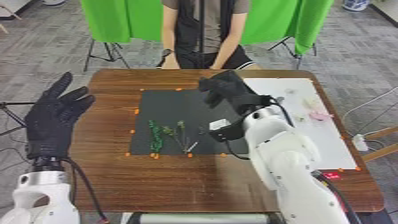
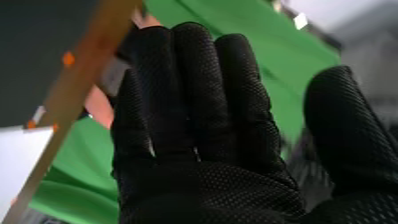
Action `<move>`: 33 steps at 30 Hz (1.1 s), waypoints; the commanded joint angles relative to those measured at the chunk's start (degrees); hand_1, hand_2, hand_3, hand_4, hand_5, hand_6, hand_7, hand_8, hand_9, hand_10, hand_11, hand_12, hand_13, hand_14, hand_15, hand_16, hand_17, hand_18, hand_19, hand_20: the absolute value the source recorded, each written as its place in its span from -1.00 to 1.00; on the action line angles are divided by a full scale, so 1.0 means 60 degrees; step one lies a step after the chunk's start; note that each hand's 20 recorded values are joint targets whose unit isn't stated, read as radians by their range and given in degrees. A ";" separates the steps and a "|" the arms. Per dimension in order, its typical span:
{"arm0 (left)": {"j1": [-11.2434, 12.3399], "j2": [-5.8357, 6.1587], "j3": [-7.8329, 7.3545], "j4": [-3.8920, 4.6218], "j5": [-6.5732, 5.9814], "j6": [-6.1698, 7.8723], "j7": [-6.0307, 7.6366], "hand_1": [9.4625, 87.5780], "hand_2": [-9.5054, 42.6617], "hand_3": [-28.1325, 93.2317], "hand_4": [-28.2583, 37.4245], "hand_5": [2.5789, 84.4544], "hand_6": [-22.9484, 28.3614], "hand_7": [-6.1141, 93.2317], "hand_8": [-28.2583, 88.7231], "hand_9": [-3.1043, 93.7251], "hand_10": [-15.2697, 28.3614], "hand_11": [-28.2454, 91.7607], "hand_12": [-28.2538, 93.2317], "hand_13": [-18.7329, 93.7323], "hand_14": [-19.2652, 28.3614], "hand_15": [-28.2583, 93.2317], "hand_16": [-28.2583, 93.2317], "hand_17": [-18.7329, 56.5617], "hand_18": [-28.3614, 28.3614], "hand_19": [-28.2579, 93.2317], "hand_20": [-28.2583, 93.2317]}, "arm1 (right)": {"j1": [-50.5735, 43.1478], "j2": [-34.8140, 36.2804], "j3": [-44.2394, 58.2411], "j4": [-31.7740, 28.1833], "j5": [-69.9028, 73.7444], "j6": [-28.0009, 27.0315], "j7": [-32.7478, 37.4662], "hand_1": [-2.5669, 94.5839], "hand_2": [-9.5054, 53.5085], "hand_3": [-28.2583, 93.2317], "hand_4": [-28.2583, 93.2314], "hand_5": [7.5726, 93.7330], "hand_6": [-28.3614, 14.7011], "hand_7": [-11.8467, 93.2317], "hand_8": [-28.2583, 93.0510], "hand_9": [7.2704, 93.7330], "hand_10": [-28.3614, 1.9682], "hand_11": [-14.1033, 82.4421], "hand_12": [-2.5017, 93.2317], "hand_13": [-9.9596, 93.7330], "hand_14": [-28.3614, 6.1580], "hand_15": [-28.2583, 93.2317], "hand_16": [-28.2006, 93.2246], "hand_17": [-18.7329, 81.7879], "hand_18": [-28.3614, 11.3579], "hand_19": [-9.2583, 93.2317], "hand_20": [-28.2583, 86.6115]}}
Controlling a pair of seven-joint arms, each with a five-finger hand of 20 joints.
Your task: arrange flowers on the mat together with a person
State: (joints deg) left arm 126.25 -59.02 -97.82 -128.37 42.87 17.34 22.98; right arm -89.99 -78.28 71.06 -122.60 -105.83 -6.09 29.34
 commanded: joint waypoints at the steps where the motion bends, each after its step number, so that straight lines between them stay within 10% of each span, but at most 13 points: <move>1: 0.0309 -0.0195 -0.0079 0.0042 0.0140 -0.0125 -0.0188 -0.76 -0.37 0.71 -1.00 -0.15 0.20 -0.73 -0.64 -0.13 0.60 -0.10 -0.36 -0.13 0.93 0.32 -0.67 -0.60 0.97 0.50 -0.34 | -0.2825 0.0510 0.2889 -0.0198 0.7964 0.0443 -0.2590 -0.47 -0.44 0.60 -0.92 0.19 0.23 -0.42 -0.79 0.25 -0.22 -0.14 -0.63 0.12 -0.30 0.35 -0.38 -0.47 -0.50 0.17 -0.20; 10: -0.0003 -0.0296 0.0062 0.0279 0.0587 0.0036 -0.0527 -0.76 -0.37 0.71 -1.00 -0.15 0.18 -0.76 -0.63 -0.10 0.52 -0.20 -0.37 -0.06 0.80 0.13 -0.66 -0.59 0.94 0.42 -0.32 | -0.4346 0.0742 0.3655 -0.0412 0.8822 0.1245 -0.3917 -0.60 -0.37 0.64 -0.96 -0.13 0.29 -0.51 -0.75 -0.02 -0.15 -0.44 -0.66 -0.07 -0.46 -0.06 -0.31 -0.50 -0.51 -0.03 -0.17; 33: -0.0095 -0.0449 0.0079 0.0254 0.0781 -0.0246 -0.0934 -0.75 -0.37 0.71 -1.00 -0.22 0.11 -0.77 -0.63 -0.16 0.50 -0.23 -0.37 -0.09 0.83 0.12 -0.63 -0.60 0.98 0.40 -0.34 | -0.4558 0.0645 0.3899 -0.0360 0.7984 0.1391 -0.4552 -0.63 -0.35 0.66 -0.98 -0.22 0.38 -0.53 -0.75 -0.08 -0.09 -0.48 -0.66 -0.09 -0.45 -0.12 -0.26 -0.51 -0.49 -0.11 -0.16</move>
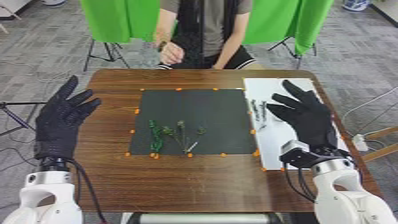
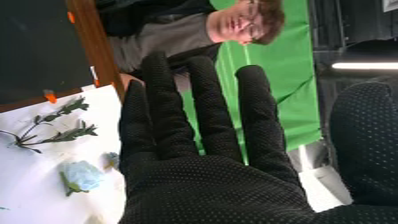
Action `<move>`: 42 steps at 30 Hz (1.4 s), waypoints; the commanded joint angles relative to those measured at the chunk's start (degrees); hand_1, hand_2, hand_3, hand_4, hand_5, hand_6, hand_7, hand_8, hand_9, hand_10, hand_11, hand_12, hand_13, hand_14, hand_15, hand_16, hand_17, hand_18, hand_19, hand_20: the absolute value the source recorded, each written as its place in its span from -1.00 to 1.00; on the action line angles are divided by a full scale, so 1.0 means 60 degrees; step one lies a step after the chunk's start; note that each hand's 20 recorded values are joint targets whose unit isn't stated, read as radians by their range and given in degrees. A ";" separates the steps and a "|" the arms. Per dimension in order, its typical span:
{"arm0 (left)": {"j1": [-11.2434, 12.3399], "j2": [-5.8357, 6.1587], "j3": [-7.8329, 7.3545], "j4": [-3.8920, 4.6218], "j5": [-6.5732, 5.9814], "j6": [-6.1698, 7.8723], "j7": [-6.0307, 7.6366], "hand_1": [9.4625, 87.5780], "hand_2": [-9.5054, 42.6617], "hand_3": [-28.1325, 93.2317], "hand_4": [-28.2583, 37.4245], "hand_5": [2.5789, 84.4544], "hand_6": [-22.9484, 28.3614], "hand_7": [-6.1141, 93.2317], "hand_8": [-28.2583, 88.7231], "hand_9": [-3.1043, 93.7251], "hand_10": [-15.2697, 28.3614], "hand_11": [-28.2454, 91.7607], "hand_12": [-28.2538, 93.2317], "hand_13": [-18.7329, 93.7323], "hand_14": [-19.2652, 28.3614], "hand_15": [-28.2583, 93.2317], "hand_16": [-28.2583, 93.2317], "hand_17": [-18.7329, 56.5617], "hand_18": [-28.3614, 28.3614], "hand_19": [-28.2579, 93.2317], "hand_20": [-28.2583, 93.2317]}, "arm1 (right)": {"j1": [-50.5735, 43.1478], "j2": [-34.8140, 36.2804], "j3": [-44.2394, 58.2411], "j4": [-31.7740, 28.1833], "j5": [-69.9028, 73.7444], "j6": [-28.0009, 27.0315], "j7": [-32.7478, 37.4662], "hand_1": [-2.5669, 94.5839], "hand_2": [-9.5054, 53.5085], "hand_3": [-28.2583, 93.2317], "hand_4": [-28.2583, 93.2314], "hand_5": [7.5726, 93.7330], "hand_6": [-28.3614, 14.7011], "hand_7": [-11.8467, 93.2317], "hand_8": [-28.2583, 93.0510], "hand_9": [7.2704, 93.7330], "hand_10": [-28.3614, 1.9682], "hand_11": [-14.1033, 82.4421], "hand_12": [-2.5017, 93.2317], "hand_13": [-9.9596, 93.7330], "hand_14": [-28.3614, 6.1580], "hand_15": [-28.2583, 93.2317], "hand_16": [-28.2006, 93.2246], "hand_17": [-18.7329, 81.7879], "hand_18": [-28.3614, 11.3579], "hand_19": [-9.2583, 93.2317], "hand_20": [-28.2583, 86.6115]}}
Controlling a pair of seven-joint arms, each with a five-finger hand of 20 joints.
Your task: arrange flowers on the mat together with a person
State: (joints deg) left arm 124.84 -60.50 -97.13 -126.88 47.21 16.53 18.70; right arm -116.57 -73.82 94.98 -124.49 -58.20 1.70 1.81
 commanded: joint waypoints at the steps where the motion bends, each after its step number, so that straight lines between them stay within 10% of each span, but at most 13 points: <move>1: 0.0093 -0.0239 -0.0059 0.0028 0.0043 -0.0143 -0.0282 -0.75 -0.37 0.71 -1.00 -0.22 0.11 -0.77 -0.63 -0.16 0.50 -0.23 -0.36 -0.09 0.83 0.12 -0.63 -0.60 0.98 0.41 -0.34 | -0.0084 -0.0112 -0.0108 -0.0018 0.0026 0.0081 0.0055 -0.63 -0.35 0.66 -0.98 -0.22 0.38 -0.53 -0.75 -0.08 -0.09 -0.48 -0.66 -0.09 -0.45 -0.13 -0.26 -0.51 -0.49 -0.11 -0.16; 42: 0.0178 -0.0035 -0.0001 -0.0042 -0.0060 0.0041 -0.0170 -0.72 -0.37 0.71 -1.00 -0.21 0.15 -0.77 -0.63 -0.16 0.57 -0.19 -0.34 -0.13 0.91 0.22 -0.63 -0.60 0.98 0.44 -0.28 | 0.0286 0.0193 -0.0588 -0.0039 -0.1007 0.1151 0.0579 -0.62 -0.37 0.68 -0.98 -0.18 0.38 -0.50 -0.76 0.04 -0.19 -0.36 -0.63 -0.01 -0.39 0.06 -0.26 -0.50 -0.50 -0.03 -0.13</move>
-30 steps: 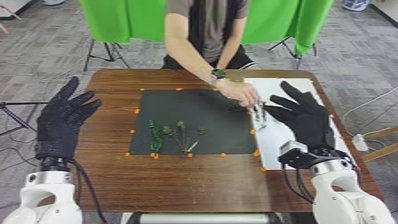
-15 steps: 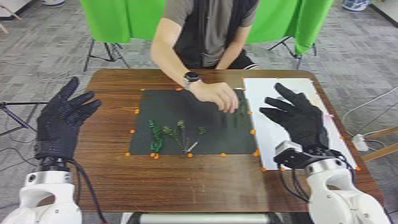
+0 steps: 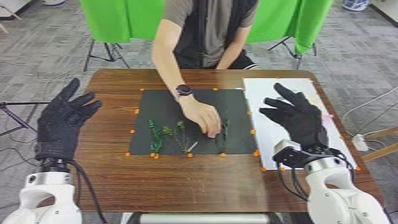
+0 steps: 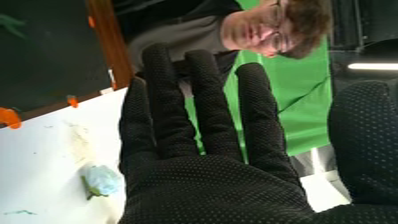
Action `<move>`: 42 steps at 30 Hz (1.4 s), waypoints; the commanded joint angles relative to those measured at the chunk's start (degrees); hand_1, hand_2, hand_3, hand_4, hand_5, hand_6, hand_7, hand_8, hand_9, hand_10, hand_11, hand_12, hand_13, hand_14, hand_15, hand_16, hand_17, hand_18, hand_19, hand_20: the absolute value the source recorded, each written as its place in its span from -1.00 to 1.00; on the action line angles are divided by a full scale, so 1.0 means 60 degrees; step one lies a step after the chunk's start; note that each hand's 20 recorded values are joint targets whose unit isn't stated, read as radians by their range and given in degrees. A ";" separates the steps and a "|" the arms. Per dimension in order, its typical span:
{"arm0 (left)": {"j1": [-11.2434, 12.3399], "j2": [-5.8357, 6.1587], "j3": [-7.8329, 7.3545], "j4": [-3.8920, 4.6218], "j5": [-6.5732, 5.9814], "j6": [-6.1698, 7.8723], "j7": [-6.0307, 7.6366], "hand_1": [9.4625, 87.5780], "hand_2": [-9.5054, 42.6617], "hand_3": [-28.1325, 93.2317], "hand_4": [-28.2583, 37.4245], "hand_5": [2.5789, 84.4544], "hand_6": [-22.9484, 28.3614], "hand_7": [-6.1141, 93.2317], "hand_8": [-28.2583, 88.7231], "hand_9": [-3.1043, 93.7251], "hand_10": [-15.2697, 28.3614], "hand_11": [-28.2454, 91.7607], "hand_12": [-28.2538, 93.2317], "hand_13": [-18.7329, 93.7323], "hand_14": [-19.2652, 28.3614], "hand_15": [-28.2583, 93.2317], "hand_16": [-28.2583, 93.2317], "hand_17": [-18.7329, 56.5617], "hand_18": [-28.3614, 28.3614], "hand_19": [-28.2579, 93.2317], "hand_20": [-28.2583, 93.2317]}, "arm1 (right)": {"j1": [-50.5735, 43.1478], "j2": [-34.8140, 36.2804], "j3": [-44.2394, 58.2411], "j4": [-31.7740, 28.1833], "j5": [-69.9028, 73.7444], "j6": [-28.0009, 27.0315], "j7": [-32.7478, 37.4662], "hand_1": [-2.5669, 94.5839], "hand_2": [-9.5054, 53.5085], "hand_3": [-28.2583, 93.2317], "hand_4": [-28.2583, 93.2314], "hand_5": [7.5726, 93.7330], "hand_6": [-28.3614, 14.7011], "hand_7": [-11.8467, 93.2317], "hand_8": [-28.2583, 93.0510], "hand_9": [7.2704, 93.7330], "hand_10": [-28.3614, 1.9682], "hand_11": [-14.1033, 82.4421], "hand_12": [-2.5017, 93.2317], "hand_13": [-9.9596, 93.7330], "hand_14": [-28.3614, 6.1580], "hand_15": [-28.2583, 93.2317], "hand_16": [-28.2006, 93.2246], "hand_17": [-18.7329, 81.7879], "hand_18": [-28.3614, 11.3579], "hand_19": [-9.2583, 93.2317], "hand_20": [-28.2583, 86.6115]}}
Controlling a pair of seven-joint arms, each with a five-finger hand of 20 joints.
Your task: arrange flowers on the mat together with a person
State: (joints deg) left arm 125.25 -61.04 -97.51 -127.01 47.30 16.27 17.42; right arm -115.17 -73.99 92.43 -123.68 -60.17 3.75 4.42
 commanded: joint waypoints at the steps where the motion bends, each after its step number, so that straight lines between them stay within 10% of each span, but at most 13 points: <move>1: 0.0093 0.0033 0.0057 -0.0013 -0.0073 0.0068 0.0018 -0.72 -0.37 0.71 -1.00 -0.21 0.15 -0.77 -0.63 -0.16 0.57 -0.19 -0.34 -0.13 0.91 0.22 -0.63 -0.60 0.98 0.44 -0.28 | 0.0077 0.0310 -0.0216 -0.0219 -0.0882 0.1110 0.0227 -0.61 -0.38 0.68 -0.98 -0.18 0.38 -0.50 -0.76 0.05 -0.21 -0.32 -0.62 0.01 -0.37 0.12 -0.26 -0.50 -0.50 -0.01 -0.13; 12: 0.0067 0.0056 0.0073 -0.0023 -0.0064 0.0077 0.0045 -0.71 -0.37 0.71 -1.00 -0.21 0.16 -0.77 -0.63 -0.16 0.57 -0.18 -0.34 -0.13 0.91 0.22 -0.63 -0.60 0.97 0.44 -0.27 | 0.0208 0.0488 -0.0210 -0.0384 -0.2490 0.1834 0.1085 -0.56 -0.47 0.69 -0.96 -0.16 0.35 -0.48 -0.77 0.14 -0.25 -0.01 -0.58 0.13 -0.29 0.43 -0.34 -0.44 -0.58 0.21 -0.08; 19: 0.0012 0.0092 0.0121 -0.0041 -0.0054 0.0093 0.0023 -0.71 -0.37 0.71 -1.00 -0.21 0.16 -0.77 -0.63 -0.16 0.57 -0.18 -0.34 -0.13 0.91 0.23 -0.63 -0.60 0.97 0.44 -0.27 | 0.1615 0.1352 -0.1446 -0.0194 -0.6581 0.2808 0.4538 -0.49 -0.57 0.67 -0.94 -0.20 0.36 -0.50 -0.75 0.24 -0.32 -0.07 -0.61 0.30 -0.31 0.44 -0.36 -0.33 -0.74 0.30 -0.09; 31: -0.0014 0.0098 0.0097 -0.0054 -0.0066 0.0119 -0.0012 -0.70 -0.38 0.72 -1.00 -0.21 0.16 -0.76 -0.63 -0.16 0.58 -0.18 -0.34 -0.13 0.91 0.23 -0.63 -0.60 0.97 0.45 -0.26 | 0.3453 0.2399 -0.3146 0.0945 -1.1587 0.0537 0.8395 -0.43 -0.66 0.59 -0.90 -0.35 0.39 -0.58 -0.72 0.44 -0.44 -0.19 -0.63 0.55 -0.18 0.40 -0.33 -0.22 -0.83 0.43 -0.20; 42: -0.0052 0.0172 0.0139 -0.0057 -0.0247 0.0096 0.0123 -0.70 -0.38 0.72 -0.99 -0.21 0.16 -0.76 -0.63 -0.16 0.58 -0.18 -0.34 -0.13 0.91 0.23 -0.63 -0.60 0.97 0.44 -0.25 | 0.5234 0.2577 -0.4351 0.2447 -1.1965 -0.1814 0.9069 -0.38 -0.69 0.55 -0.87 -0.38 0.34 -0.60 -0.71 0.42 -0.50 -0.25 -0.63 0.54 -0.24 0.40 -0.30 -0.24 -0.93 0.43 -0.28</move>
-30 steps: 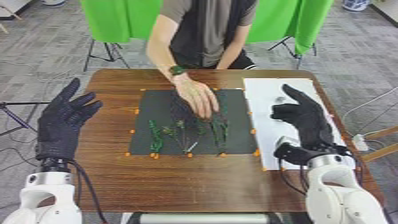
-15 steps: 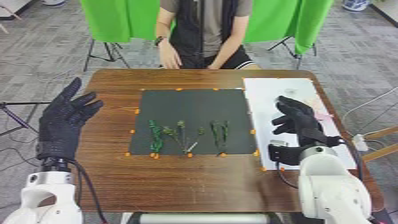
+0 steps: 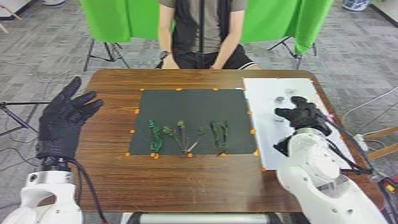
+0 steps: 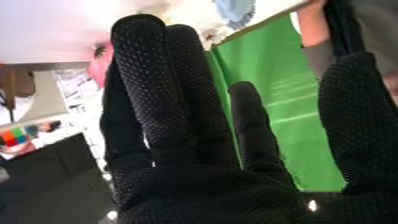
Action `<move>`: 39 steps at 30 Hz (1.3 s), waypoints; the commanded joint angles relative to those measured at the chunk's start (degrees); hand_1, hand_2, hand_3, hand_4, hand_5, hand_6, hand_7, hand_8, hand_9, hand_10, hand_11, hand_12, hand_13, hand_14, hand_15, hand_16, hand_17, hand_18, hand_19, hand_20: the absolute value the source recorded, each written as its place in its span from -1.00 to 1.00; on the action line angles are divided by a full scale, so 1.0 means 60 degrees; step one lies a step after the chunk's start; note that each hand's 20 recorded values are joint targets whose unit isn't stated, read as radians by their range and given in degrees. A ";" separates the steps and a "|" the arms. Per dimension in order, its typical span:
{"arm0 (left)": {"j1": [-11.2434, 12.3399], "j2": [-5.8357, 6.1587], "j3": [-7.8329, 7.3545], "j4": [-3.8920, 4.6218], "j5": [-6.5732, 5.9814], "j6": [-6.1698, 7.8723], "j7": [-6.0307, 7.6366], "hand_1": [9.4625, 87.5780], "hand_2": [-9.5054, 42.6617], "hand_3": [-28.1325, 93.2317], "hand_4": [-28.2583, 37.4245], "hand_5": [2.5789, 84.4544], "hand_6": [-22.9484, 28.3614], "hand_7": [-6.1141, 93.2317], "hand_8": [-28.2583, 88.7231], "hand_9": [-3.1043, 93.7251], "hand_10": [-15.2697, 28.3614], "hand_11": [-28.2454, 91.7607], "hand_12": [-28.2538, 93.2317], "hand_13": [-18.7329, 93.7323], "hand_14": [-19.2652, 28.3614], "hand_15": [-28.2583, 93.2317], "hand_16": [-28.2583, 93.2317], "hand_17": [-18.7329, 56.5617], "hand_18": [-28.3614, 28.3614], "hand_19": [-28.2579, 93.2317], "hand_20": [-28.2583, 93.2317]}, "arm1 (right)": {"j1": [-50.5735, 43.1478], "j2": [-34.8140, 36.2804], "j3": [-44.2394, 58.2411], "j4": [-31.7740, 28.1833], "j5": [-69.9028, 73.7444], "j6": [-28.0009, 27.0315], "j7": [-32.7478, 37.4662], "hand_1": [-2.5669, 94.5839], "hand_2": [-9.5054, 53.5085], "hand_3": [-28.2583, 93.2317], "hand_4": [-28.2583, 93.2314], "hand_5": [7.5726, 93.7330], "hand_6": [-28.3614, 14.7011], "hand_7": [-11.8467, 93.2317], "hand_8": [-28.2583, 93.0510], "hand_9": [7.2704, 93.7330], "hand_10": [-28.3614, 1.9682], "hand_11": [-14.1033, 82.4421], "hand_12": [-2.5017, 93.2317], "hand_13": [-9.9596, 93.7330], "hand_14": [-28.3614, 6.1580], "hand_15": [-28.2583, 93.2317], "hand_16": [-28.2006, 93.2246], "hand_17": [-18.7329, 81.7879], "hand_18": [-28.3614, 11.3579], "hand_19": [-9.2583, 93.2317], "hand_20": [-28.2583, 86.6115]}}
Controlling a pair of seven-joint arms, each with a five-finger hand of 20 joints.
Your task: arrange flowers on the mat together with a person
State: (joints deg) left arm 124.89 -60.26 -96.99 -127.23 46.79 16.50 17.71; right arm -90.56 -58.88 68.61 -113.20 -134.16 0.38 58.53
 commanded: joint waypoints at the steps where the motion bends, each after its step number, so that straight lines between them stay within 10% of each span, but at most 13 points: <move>1: 0.0019 0.0050 0.0050 -0.0030 -0.0173 0.0059 0.0094 -0.70 -0.38 0.72 -0.99 -0.21 0.16 -0.76 -0.63 -0.16 0.58 -0.18 -0.34 -0.13 0.91 0.23 -0.63 -0.60 0.97 0.44 -0.25 | 0.1256 0.0072 -0.0473 0.0788 0.0444 -0.1423 0.0095 -0.37 -0.70 0.55 -0.87 -0.37 0.33 -0.60 -0.71 0.41 -0.50 -0.26 -0.63 0.53 -0.25 0.40 -0.30 -0.25 -0.93 0.42 -0.29; 20: -0.0066 0.0044 0.0064 -0.0009 -0.0145 0.0000 0.0056 -0.69 -0.38 0.72 -0.99 -0.21 0.16 -0.76 -0.63 -0.14 0.60 -0.13 -0.33 -0.12 0.94 0.35 -0.65 -0.60 0.97 0.44 -0.24 | 0.2194 -0.0087 -0.1721 0.2369 0.0154 -0.2746 0.0035 -0.22 -0.77 0.59 -0.88 -0.06 0.21 -0.50 -0.74 0.29 -0.33 -0.31 -0.64 0.47 -0.24 0.38 -0.32 -0.24 -0.97 0.43 -0.30; 27: -0.0060 0.0037 0.0053 -0.0038 -0.0114 -0.0044 0.0032 -0.69 -0.38 0.72 -0.99 -0.21 0.16 -0.76 -0.63 -0.15 0.60 -0.13 -0.33 -0.13 0.94 0.33 -0.65 -0.60 0.97 0.44 -0.24 | 0.2048 -0.0116 -0.2049 0.2326 -0.0683 -0.2108 -0.0297 0.32 -1.00 0.52 -0.98 0.54 0.39 -0.21 -0.64 0.87 0.38 -0.56 -0.31 0.80 0.39 0.07 -0.07 -0.13 -0.25 0.49 -0.30; 39: 0.0030 0.0239 -0.0087 -0.0322 -0.0004 -0.0060 0.0224 -0.69 -0.38 0.72 -0.99 -0.21 0.16 -0.77 -0.63 -0.15 0.60 -0.14 -0.33 -0.13 0.93 0.32 -0.65 -0.60 0.97 0.44 -0.23 | 0.2000 -0.0617 -0.2662 0.0191 -0.1168 -0.0603 -0.1826 0.41 -1.00 0.51 -1.00 0.59 0.38 -0.17 -0.63 0.92 0.43 -0.52 -0.24 0.85 0.53 0.07 0.01 -0.08 -0.02 0.48 -0.29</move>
State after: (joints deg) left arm 124.40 -59.75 -96.97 -127.88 46.28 16.43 18.11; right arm -80.08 -59.24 56.92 -103.36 -140.15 -7.49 55.61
